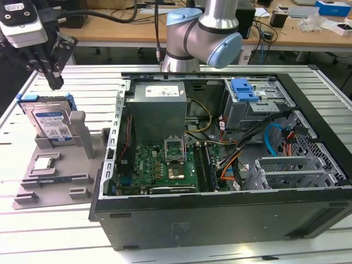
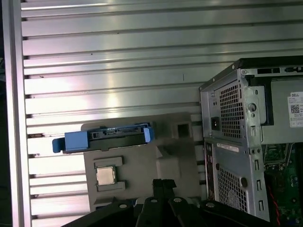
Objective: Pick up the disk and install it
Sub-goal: 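Reach for the disk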
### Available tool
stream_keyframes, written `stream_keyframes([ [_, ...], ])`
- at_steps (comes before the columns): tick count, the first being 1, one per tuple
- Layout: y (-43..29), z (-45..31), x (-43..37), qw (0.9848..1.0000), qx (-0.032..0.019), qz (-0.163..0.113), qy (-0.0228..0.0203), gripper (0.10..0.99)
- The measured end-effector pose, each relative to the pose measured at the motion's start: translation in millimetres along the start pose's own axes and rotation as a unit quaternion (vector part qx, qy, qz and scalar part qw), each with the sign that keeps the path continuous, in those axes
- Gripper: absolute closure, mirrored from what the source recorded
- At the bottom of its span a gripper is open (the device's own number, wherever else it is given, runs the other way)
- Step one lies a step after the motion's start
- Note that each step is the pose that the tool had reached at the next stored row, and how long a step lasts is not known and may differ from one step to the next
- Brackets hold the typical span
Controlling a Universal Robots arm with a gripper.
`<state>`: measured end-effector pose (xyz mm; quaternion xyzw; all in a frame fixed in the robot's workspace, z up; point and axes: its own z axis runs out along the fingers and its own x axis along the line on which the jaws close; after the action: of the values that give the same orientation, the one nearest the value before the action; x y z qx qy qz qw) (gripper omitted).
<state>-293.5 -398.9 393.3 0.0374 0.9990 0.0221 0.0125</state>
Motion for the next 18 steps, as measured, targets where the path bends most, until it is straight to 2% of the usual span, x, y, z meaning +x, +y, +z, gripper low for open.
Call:
stream_keyframes([
  [3,-0.4,-0.2,5.2,1.0000,0.0000,0.000,0.0000,0.980],
  [11,-2.2,-0.8,30.2,1.0000,0.0000,0.000,0.0000,0.980],
  [18,-3.3,-1.2,45.1,1.0000,0.0000,0.000,0.0000,0.980],
])
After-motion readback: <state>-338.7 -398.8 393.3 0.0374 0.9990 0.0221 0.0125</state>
